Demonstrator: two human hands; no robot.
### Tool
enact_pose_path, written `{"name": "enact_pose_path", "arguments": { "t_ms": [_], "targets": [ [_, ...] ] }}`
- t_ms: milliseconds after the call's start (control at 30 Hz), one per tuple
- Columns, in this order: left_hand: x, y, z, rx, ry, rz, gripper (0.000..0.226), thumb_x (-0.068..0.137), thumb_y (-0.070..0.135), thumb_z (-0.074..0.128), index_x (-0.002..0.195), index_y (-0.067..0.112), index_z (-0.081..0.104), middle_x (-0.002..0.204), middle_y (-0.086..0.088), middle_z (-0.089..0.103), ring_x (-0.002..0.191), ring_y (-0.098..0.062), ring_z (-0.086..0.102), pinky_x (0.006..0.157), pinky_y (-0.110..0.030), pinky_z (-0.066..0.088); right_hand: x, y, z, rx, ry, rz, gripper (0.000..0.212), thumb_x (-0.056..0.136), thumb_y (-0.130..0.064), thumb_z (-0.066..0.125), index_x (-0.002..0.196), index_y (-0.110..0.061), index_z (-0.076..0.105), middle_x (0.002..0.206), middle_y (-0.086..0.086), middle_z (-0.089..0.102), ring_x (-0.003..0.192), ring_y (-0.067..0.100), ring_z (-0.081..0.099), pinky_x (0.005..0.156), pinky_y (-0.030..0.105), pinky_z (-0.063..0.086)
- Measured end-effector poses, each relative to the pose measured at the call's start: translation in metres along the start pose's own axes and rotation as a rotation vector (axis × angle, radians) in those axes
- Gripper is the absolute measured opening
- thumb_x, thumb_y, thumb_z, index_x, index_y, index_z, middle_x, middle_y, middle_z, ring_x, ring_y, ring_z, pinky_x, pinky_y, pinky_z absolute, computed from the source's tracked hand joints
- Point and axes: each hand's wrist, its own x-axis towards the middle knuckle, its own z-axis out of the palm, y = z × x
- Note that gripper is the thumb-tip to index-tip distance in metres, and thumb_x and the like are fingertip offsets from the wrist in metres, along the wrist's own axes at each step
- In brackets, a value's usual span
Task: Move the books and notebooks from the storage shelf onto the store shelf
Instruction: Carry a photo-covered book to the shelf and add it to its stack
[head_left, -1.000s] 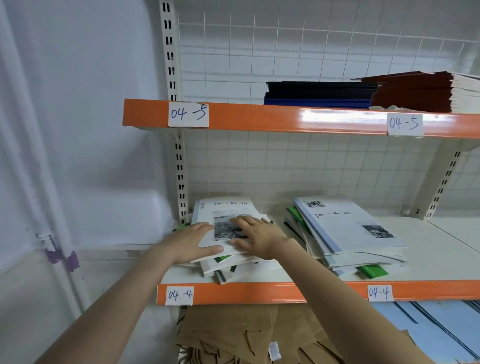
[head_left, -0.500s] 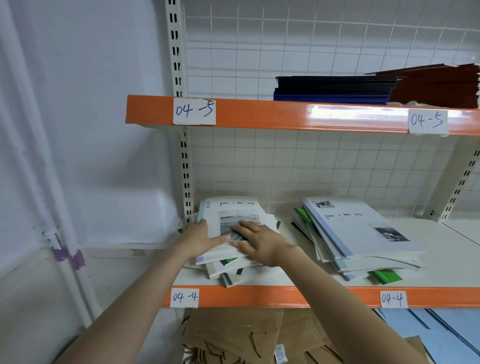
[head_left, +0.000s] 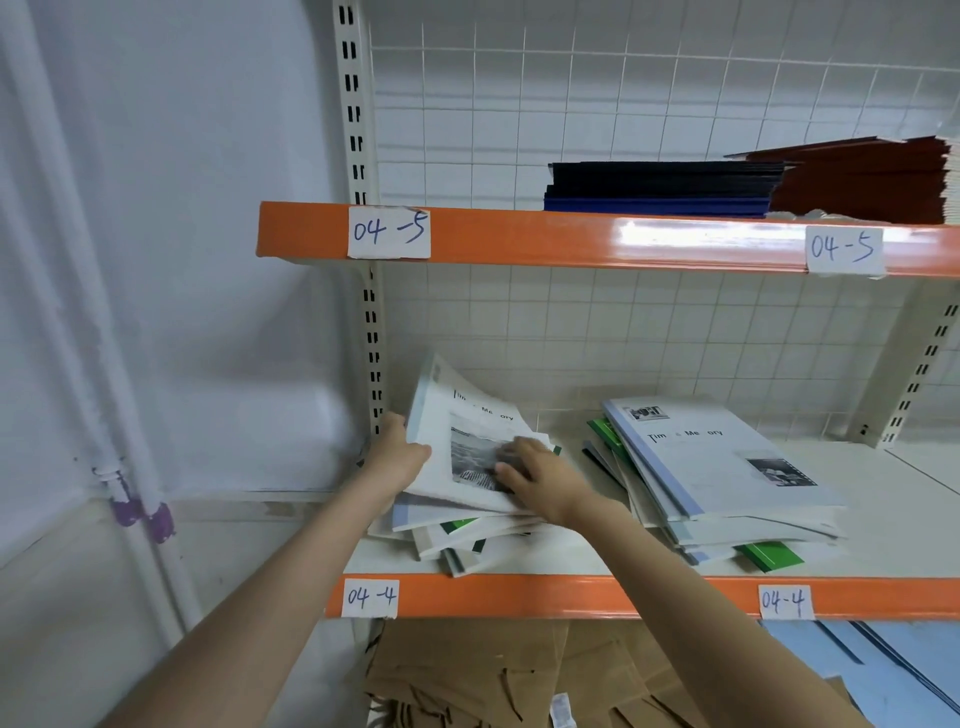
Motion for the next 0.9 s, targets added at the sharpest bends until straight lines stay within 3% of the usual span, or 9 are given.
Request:
{"name": "enact_pose_path", "arguments": {
  "t_ms": [167, 267, 333, 400, 500, 567, 700, 800, 900],
  "targets": [
    [-0.008, 0.008, -0.003, -0.425, 0.057, 0.004, 0.022, 0.09, 0.002, 0.057, 0.103, 0.014, 0.043, 0.109, -0.008, 0.055, 0.102, -0.028, 0.055, 0.094, -0.045, 0.046, -0.002, 0.007, -0.021, 0.448, 0.222, 0.301, 0.064, 0.091, -0.039, 0.059, 0.14, -0.004, 0.037, 0.137, 0.015, 0.049, 0.121, 0.03, 0.052, 0.096, 0.035, 0.045],
    [-0.013, 0.013, -0.005, -0.506, 0.021, -0.022, 0.02, 0.09, 0.005, 0.058, 0.1, 0.016, 0.045, 0.11, -0.009, 0.057, 0.106, -0.031, 0.056, 0.097, -0.054, 0.045, -0.005, 0.0, -0.037, 1.027, 0.118, 0.518, 0.038, 0.09, -0.03, 0.063, 0.117, -0.005, 0.055, 0.106, 0.016, 0.064, 0.082, 0.029, 0.07, 0.065, 0.035, 0.06],
    [-0.013, 0.015, -0.004, -0.451, 0.01, -0.016, 0.016, 0.091, 0.006, 0.057, 0.098, 0.016, 0.048, 0.111, -0.012, 0.058, 0.105, -0.032, 0.056, 0.097, -0.056, 0.045, -0.01, -0.007, -0.044, 1.188, 0.026, 0.565, 0.017, 0.095, -0.019, 0.057, 0.103, -0.005, 0.058, 0.087, 0.012, 0.065, 0.056, 0.023, 0.069, 0.044, 0.026, 0.055],
    [-0.014, 0.018, -0.001, -0.425, -0.009, -0.031, 0.004, 0.094, 0.009, 0.051, 0.097, 0.011, 0.052, 0.102, -0.015, 0.058, 0.094, -0.03, 0.057, 0.089, -0.055, 0.048, -0.013, -0.008, -0.045, 1.251, 0.046, 0.544, 0.011, 0.097, -0.01, 0.052, 0.103, -0.003, 0.057, 0.085, 0.011, 0.064, 0.052, 0.02, 0.067, 0.042, 0.024, 0.054],
    [-0.016, 0.02, -0.002, -0.577, -0.039, -0.153, 0.022, 0.101, 0.022, 0.042, 0.101, 0.003, 0.053, 0.092, -0.018, 0.058, 0.083, -0.031, 0.059, 0.071, -0.05, 0.057, -0.019, -0.005, -0.042, 1.337, 0.119, 0.513, 0.015, 0.097, -0.005, 0.05, 0.111, 0.0, 0.053, 0.09, 0.012, 0.063, 0.061, 0.023, 0.067, 0.046, 0.027, 0.056],
    [-0.019, 0.009, -0.005, -0.401, 0.017, -0.154, 0.024, 0.101, 0.022, 0.041, 0.103, 0.003, 0.055, 0.087, -0.013, 0.061, 0.08, -0.029, 0.059, 0.069, -0.04, 0.052, -0.023, -0.003, -0.04, 1.376, 0.154, 0.506, 0.02, 0.097, -0.003, 0.05, 0.116, -0.001, 0.051, 0.095, 0.013, 0.062, 0.069, 0.026, 0.066, 0.045, 0.027, 0.056],
    [-0.034, -0.019, -0.005, 0.473, 0.117, 0.008, 0.033, 0.095, 0.038, 0.049, 0.087, 0.008, 0.059, 0.071, -0.005, 0.057, 0.068, -0.023, 0.056, 0.054, -0.025, 0.038, -0.027, -0.005, -0.041, 1.423, 0.196, 0.481, 0.017, 0.096, -0.002, 0.049, 0.113, -0.002, 0.052, 0.091, 0.012, 0.064, 0.064, 0.023, 0.067, 0.051, 0.028, 0.058],
    [-0.036, -0.026, 0.009, 0.539, 0.022, -0.001, 0.055, 0.082, 0.067, 0.052, 0.07, 0.013, 0.053, 0.061, 0.002, 0.053, 0.058, -0.014, 0.054, 0.052, -0.024, 0.039, -0.029, -0.008, -0.04, 1.411, 0.193, 0.488, 0.014, 0.097, -0.004, 0.049, 0.11, -0.002, 0.052, 0.091, 0.013, 0.063, 0.06, 0.023, 0.067, 0.043, 0.024, 0.053],
    [-0.037, -0.023, 0.016, 0.522, 0.002, -0.015, 0.051, 0.08, 0.065, 0.057, 0.069, 0.017, 0.048, 0.06, 0.004, 0.049, 0.056, -0.011, 0.05, 0.047, -0.021, 0.035, -0.031, -0.011, -0.035, 1.363, 0.17, 0.457, 0.01, 0.098, -0.005, 0.048, 0.107, -0.002, 0.051, 0.089, 0.014, 0.064, 0.05, 0.021, 0.067, 0.041, 0.022, 0.051]
  ]
}}
